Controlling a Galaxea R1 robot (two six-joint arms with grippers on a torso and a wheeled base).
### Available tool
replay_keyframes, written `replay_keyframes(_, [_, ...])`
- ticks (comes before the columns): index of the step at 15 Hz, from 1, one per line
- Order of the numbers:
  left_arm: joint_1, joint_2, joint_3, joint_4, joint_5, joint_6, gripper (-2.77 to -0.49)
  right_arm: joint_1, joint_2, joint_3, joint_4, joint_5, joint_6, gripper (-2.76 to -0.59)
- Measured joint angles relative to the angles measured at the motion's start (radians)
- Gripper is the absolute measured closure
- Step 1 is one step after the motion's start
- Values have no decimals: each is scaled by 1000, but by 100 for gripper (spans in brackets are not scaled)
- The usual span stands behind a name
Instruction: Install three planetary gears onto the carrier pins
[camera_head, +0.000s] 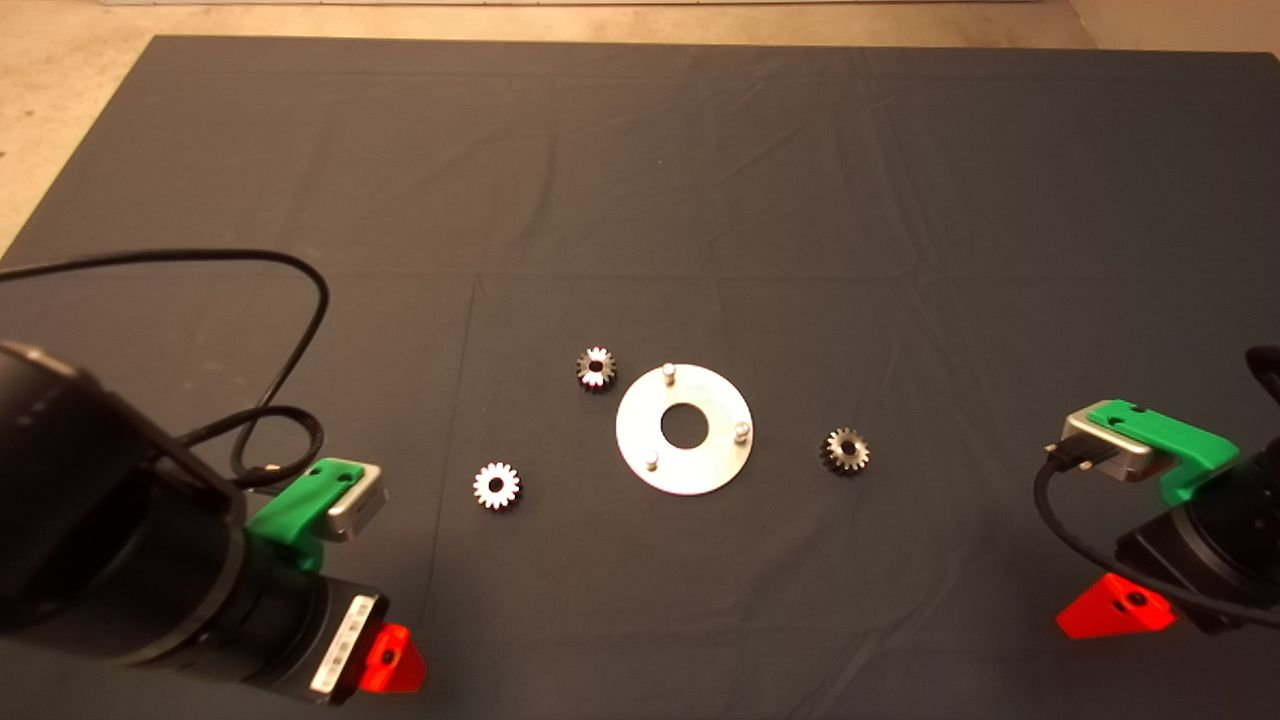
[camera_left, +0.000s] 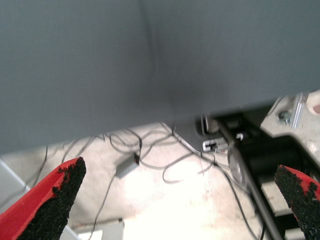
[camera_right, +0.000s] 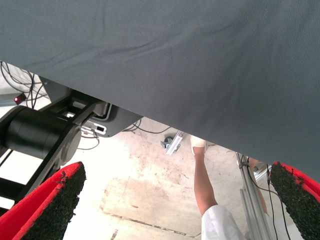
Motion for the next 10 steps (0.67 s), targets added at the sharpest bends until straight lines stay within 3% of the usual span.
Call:
replay_keyframes(2, [0, 84, -138, 38, 0, 45, -275, 0, 0, 0, 0, 0, 0, -275])
replay_keyframes(5, [0, 215, -304, 55, 0, 111, -275, 0, 0, 0, 0, 0, 0, -275])
replay_keyframes(10, [0, 317, -492, 61, 0, 214, -275, 0, 0, 0, 0, 0, 0, -275])
